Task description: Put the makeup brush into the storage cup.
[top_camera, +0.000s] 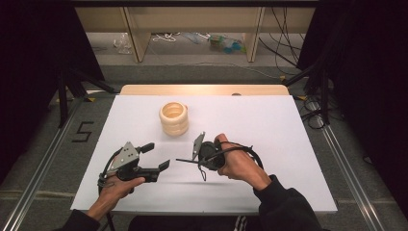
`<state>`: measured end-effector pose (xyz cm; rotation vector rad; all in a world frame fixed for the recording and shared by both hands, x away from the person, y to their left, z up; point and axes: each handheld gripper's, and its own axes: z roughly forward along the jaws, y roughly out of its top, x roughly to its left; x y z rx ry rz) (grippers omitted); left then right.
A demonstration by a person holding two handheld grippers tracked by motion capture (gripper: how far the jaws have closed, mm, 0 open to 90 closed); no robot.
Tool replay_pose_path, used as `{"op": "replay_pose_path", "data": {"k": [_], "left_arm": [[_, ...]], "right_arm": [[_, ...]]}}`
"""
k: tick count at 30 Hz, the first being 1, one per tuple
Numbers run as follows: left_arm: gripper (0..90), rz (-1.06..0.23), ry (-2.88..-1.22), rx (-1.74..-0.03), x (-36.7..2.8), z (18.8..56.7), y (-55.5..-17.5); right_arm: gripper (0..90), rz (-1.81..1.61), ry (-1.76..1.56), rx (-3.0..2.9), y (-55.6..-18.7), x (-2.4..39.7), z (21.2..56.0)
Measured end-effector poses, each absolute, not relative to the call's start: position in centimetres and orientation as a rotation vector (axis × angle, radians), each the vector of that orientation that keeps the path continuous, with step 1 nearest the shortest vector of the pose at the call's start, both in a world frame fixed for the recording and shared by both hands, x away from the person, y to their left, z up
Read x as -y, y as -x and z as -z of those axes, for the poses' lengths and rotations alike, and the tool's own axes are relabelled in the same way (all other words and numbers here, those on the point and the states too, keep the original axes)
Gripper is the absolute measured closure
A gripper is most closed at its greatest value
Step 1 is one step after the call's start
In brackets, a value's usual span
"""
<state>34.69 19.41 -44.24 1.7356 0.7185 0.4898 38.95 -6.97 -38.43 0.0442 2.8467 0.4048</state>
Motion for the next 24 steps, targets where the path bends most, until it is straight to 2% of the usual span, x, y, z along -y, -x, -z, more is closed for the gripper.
{"op": "replay_pose_path", "data": {"k": [12,24], "left_arm": [[15.9,-0.41,-1.81,-0.664,-18.4,44.0,-34.4],[17.7,-0.3,-1.98,-0.601,-16.4,43.4,-34.5]], "right_arm": [[83.0,-0.368,-0.055,-2.877,-38.3,6.4,38.7],[83.0,-0.339,-0.03,-2.898,-37.6,5.7,38.9]]}}
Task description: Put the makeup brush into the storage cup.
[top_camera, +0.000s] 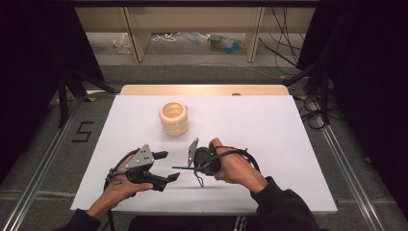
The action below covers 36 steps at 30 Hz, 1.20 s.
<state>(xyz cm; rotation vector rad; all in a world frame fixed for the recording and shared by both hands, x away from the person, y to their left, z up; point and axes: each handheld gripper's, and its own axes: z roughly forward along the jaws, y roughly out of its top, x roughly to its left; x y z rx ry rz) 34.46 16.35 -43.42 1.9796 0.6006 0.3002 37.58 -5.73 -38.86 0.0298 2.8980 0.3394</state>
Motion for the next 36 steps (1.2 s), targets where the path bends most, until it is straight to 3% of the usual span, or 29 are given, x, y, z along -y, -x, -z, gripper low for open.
{"op": "replay_pose_path", "data": {"k": [12,18,36], "left_arm": [[23.2,-0.232,-2.16,-0.549,-14.8,42.5,-35.7],[30.5,-0.176,-2.23,-0.516,-13.9,42.4,-36.4],[48.1,-0.05,-2.262,-0.456,-13.0,42.6,-37.2]], "right_arm": [[83.0,-0.358,0.077,-2.893,-37.6,5.4,39.0],[83.0,-0.359,0.1,-2.893,-37.4,5.3,39.0],[83.0,-0.35,0.122,-2.882,-37.3,5.2,39.0]]}}
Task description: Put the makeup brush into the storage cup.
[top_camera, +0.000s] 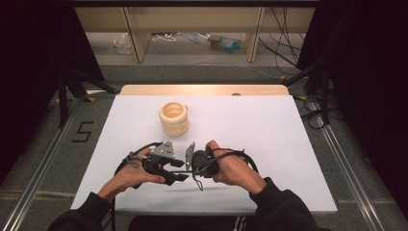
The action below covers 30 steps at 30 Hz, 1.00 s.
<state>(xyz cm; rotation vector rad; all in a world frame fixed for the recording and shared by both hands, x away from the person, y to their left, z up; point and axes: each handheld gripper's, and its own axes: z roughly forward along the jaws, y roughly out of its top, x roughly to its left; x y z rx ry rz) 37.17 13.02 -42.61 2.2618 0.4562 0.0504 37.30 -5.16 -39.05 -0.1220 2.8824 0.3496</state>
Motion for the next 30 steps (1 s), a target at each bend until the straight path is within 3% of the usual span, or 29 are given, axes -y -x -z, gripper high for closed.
{"op": "replay_pose_path", "data": {"k": [13,30], "left_arm": [[63.6,0.024,-2.292,-0.419,-12.5,42.88,-37.33],[72.3,0.087,-2.31,-0.401,-12.54,43.14,-37.5]], "right_arm": [[83.0,-0.353,0.168,-2.889,-37.03,4.74,39.21],[83.0,-0.361,0.215,-2.888,-36.9,4.5,39.26]]}}
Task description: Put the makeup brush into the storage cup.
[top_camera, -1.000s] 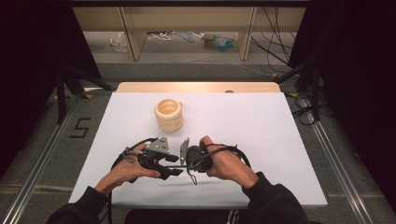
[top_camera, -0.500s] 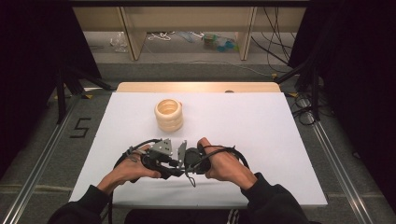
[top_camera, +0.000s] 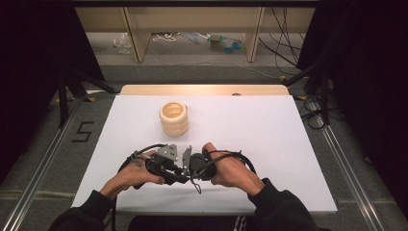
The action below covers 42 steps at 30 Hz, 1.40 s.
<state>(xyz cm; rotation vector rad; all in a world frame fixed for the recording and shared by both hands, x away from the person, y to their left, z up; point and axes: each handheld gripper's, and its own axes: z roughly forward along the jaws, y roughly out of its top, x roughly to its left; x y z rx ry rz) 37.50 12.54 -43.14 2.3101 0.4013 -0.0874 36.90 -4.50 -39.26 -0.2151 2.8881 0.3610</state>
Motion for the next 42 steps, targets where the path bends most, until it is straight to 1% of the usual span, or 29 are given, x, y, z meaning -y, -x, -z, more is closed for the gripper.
{"op": "replay_pose_path", "data": {"k": [1,3,4,7,9,10,12,13,14,15,16,17,20,24,26,27,33,34,35,37,38,40,42], "left_arm": [[72.6,0.084,-2.311,-0.384,-12.6,43.1,-37.6],[73.0,0.087,-2.314,-0.39,-12.6,43.2,-37.6],[73.2,0.09,-2.297,-0.419,-12.4,43.3,-37.5],[74.2,0.097,-2.293,-0.408,-12.4,43.3,-37.6],[74.8,0.112,-2.264,-0.45,-12.1,43.5,-37.3],[75.2,0.104,-2.279,-0.439,-12.2,43.5,-37.4],[76.7,0.121,-2.241,-0.476,-12.0,43.6,-37.2],[77.3,0.096,-2.349,-0.346,-12.6,43.3,-38.0],[77.8,0.096,-2.371,-0.319,-12.7,43.2,-38.1],[78.1,0.112,-2.291,-0.419,-12.3,43.5,-37.6],[78.5,0.11,-2.31,-0.397,-12.4,43.4,-37.7],[78.8,0.119,-2.283,-0.425,-12.3,43.6,-37.6],[80.0,0.11,-2.307,-0.404,-12.4,43.6,-37.8],[81.3,0.133,-2.286,-0.421,-12.4,43.8,-37.8],[82.2,0.145,-2.276,-0.41,-12.4,43.9,-37.7],[82.7,0.152,-2.281,-0.396,-12.4,43.8,-37.7],[83.9,0.157,-2.288,-0.36,-12.6,44.0,-37.9],[84.0,0.151,-2.302,-0.371,-12.6,44.0,-37.9],[84.0,0.147,-2.31,-0.369,-12.6,44.0,-37.9],[84.0,0.161,-2.303,-0.367,-12.6,44.1,-37.8],[84.0,0.152,-2.303,-0.352,-12.6,44.0,-37.8],[84.0,0.15,-2.299,-0.375,-12.7,44.0,-37.8],[84.0,0.135,-2.3,-0.378,-12.9,43.9,-37.9]], "right_arm": [[83.0,-0.367,0.214,-2.888,-36.9,4.5,39.3],[83.0,-0.365,0.196,-2.89,-36.8,4.4,39.3],[83.0,-0.362,0.196,-2.893,-36.8,4.4,39.3],[83.0,-0.368,0.211,-2.893,-36.8,4.4,39.4],[83.0,-0.369,0.222,-2.892,-36.8,4.4,39.4],[83.0,-0.379,0.245,-2.884,-37.0,4.3,39.5],[83.0,-0.38,0.246,-2.887,-37.0,4.3,39.5],[83.0,-0.384,0.253,-2.891,-37.0,4.3,39.5],[83.0,-0.374,0.234,-2.895,-36.9,4.3,39.5],[83.0,-0.375,0.242,-2.889,-36.9,4.3,39.5],[83.0,-0.377,0.25,-2.89,-36.9,4.3,39.5],[83.0,-0.378,0.246,-2.891,-36.9,4.3,39.5],[83.0,-0.368,0.234,-2.89,-36.8,4.3,39.5],[83.0,-0.344,0.193,-2.929,-36.5,4.4,39.5],[83.0,-0.343,0.203,-2.93,-36.6,4.4,39.6],[83.0,-0.368,0.278,-2.887,-36.9,4.3,39.6],[82.4,-0.351,0.273,-2.9,-36.6,4.3,39.7],[79.7,-0.341,0.26,-2.906,-36.5,4.3,39.7],[73.9,-0.343,0.271,-2.901,-36.6,4.4,39.7],[66.7,-0.325,0.246,-2.889,-36.4,4.5,39.5],[60.4,-0.329,0.261,-2.879,-36.3,4.6,39.3],[47.4,-0.395,0.223,-2.856,-36.2,4.9,38.7],[37.2,-0.469,0.188,-2.816,-36.4,5.1,38.2]]}}
